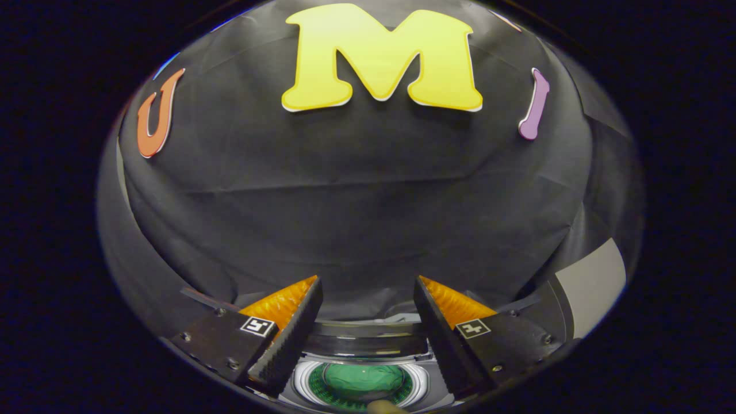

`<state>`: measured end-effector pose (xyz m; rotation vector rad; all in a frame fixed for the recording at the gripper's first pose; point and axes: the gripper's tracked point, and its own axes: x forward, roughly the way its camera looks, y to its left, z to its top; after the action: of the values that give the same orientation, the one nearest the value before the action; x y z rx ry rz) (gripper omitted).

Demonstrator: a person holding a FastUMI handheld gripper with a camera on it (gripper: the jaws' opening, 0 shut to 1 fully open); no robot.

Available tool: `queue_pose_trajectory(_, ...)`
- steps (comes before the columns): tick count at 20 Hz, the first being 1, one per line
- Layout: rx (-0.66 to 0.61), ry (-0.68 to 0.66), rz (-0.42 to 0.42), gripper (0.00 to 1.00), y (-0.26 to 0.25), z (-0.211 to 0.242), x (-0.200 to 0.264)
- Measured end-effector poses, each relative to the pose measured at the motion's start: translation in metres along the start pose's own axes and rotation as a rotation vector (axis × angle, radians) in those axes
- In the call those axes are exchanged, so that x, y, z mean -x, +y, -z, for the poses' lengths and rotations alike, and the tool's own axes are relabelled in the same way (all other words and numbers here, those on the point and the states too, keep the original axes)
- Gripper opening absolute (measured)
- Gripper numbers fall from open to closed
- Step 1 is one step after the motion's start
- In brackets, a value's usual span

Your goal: Put the clothes into the washing machine and then close the washing machine lid.

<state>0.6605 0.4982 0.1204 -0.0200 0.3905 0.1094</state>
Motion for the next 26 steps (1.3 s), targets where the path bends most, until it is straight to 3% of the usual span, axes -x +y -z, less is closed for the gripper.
queue_pose_trajectory(11, 0.025, -0.113, -0.019, 0.99, 0.0, 0.024, 0.038)
queue_pose_trajectory(26, 0.058, -0.044, -0.078, 0.99, 0.001, 0.086, 0.087)
